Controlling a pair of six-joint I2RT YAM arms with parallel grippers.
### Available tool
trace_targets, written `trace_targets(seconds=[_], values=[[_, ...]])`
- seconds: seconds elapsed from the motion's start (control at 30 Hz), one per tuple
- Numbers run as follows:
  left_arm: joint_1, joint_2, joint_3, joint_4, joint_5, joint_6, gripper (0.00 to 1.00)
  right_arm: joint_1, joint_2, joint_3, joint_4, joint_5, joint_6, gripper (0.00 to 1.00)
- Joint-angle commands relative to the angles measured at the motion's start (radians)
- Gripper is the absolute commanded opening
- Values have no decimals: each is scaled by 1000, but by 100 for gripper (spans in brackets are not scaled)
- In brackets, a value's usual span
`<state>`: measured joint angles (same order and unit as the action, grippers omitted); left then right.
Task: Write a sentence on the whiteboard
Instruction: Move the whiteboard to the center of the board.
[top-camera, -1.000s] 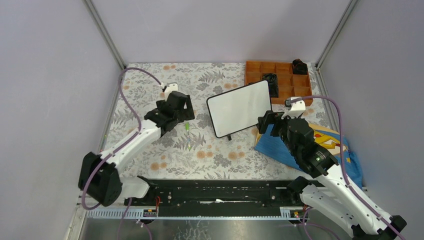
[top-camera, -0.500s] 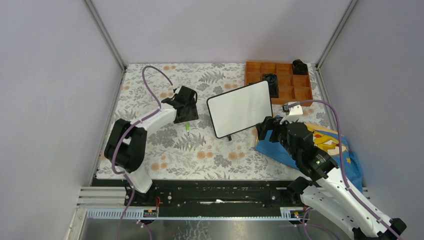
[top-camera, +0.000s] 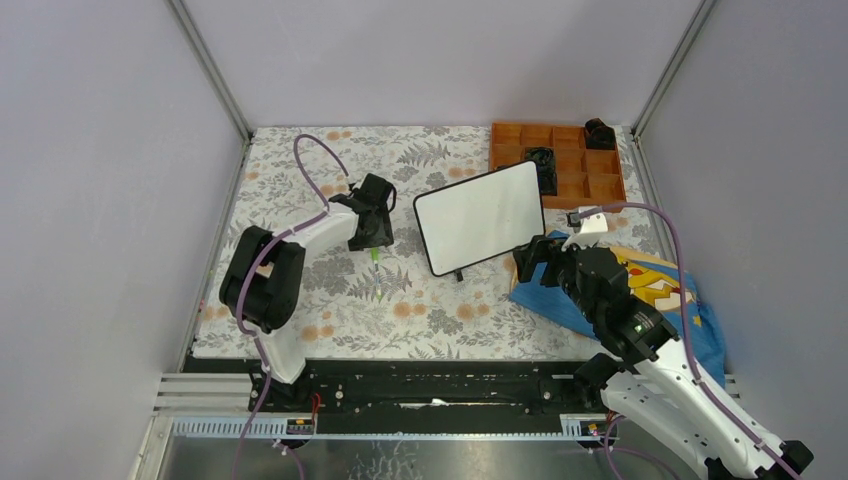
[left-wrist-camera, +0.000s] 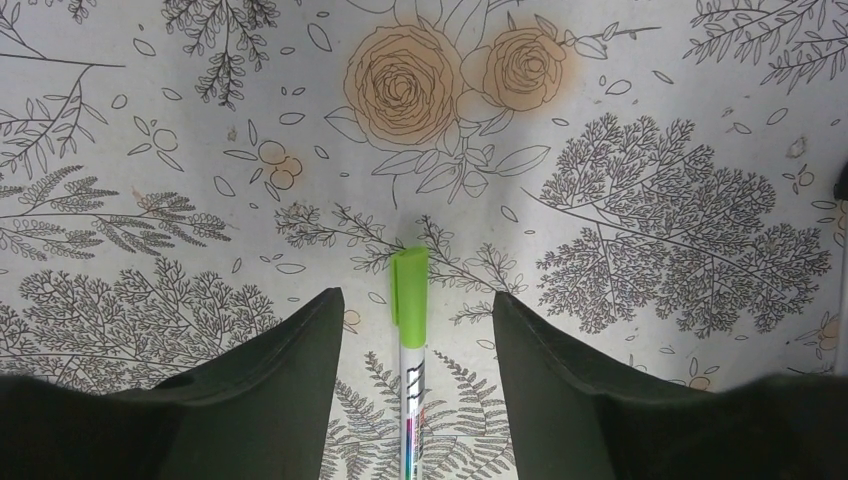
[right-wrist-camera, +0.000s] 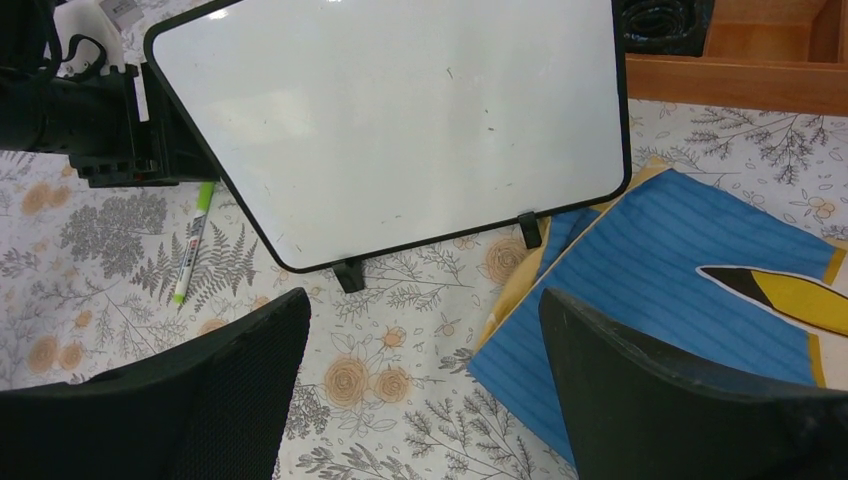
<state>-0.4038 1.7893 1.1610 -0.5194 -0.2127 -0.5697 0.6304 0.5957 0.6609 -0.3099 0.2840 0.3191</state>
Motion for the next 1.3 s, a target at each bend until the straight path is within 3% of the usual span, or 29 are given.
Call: trace_targets(seconds=[0.0, 0.2, 0.5, 0.8, 1.03, 1.27], values=[[6, -55, 14, -11, -21, -9, 64, 5, 3, -5, 32, -2, 15, 91], [6, -220, -32, -7, -50, -17, 71, 5, 87, -46, 95, -131, 50, 86], [8, -567, -199, 38, -112, 35, 73, 30, 298, -128, 347, -225, 66, 79], [6, -914, -360, 100, -291, 123, 78, 201, 597, -107, 539, -98, 31, 78], [-2, -953, -380, 126, -282, 120, 80, 250, 766, -57, 617, 19, 40, 73], [-19, -968, -378, 125, -297, 125, 80, 249, 893, -3, 664, 66, -3, 62]])
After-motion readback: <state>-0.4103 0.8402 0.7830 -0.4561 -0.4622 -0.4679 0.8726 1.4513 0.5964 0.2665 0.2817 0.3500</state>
